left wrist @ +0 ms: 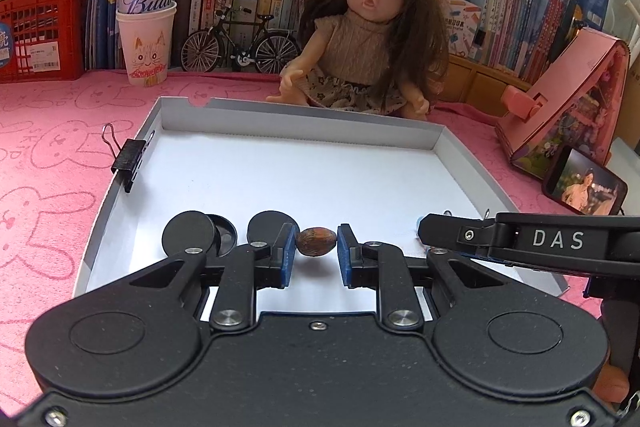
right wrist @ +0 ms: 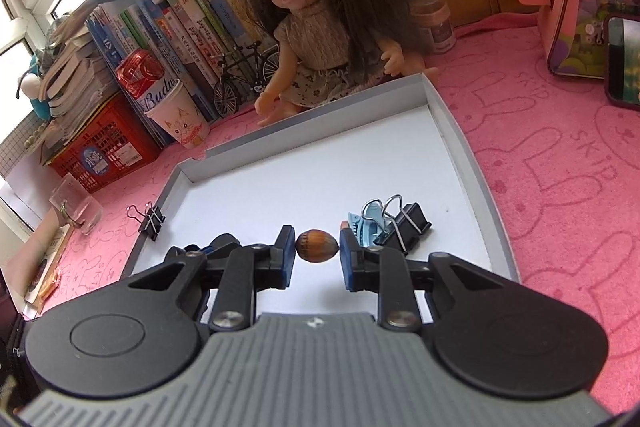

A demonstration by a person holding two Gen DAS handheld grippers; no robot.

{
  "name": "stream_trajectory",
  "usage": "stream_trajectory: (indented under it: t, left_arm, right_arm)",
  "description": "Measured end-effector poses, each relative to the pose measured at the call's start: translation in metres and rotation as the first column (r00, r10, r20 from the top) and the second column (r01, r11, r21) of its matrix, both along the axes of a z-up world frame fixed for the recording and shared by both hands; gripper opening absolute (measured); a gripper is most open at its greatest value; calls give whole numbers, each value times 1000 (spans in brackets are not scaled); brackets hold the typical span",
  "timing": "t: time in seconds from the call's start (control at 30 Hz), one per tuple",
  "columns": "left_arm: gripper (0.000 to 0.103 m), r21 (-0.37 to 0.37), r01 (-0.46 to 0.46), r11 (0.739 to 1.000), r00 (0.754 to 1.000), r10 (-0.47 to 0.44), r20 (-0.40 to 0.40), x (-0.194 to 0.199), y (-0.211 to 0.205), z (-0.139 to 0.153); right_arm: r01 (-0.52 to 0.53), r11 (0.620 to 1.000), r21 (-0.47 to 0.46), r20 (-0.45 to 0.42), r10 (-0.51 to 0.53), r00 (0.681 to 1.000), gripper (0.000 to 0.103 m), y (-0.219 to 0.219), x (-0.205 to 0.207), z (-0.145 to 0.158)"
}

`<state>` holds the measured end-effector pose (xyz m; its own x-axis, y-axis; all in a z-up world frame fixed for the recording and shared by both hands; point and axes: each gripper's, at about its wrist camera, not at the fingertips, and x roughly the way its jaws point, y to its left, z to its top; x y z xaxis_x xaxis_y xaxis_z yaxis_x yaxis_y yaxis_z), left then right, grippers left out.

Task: Organize rigid objects
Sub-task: 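Open the left tool to drop its nut while the right tool releases its nut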

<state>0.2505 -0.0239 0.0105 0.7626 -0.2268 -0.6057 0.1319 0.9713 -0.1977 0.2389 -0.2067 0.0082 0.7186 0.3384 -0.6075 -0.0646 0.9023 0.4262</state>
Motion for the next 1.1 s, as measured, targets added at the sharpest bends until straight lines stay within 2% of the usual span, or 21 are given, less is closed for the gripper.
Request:
stream_trajectory:
  t: [0.37, 0.6, 1.1]
  left_arm:
    - [21, 84, 0, 996, 1000, -3, 27, 8, -10, -2]
    - [21, 117, 4, 993, 999, -10, 44, 8, -15, -4]
    - [25, 100, 8, 995, 999, -12, 41, 6, -11, -3]
  right_arm:
    - [16, 997, -74, -19, -17, 1000, 28, 8, 14, -4]
    - [24, 997, -70, -23, -25, 999, 28, 9, 17, -9]
    - [29, 998, -47, -15, -30, 999, 32, 6, 15, -10]
